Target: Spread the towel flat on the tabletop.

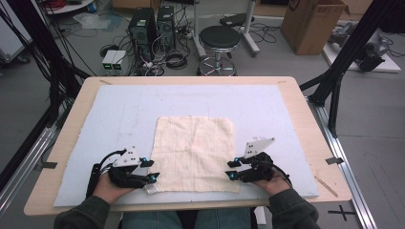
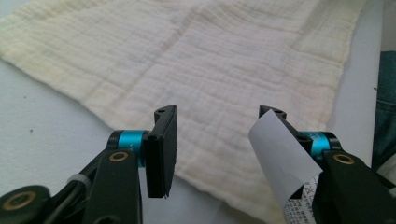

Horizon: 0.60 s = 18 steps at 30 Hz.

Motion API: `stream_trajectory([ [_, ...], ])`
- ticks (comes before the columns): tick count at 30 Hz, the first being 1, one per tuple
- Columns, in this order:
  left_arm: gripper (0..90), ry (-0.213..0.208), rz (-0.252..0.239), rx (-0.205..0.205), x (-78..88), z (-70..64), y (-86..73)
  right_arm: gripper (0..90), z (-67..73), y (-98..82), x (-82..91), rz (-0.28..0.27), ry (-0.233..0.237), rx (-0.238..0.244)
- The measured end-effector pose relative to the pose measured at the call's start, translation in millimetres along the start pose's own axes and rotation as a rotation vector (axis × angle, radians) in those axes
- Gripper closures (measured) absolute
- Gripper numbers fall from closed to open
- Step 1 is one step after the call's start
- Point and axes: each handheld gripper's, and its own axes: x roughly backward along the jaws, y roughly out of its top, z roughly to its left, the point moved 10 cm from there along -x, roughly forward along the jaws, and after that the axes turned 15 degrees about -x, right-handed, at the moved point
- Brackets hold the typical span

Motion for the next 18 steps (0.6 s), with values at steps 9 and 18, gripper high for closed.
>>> stream_trajectory([
  [9,43.4,0.04,-0.009,0.033,6.4,11.5,-0.3,45.8,-21.6,14.7,0.6,-0.066,-0.074,-0.067],
  [18,38.6,0.054,-0.02,0.058,6.4,17.4,2.1,36.6,-32.6,21.3,0.1,-0.093,-0.116,-0.093],
])
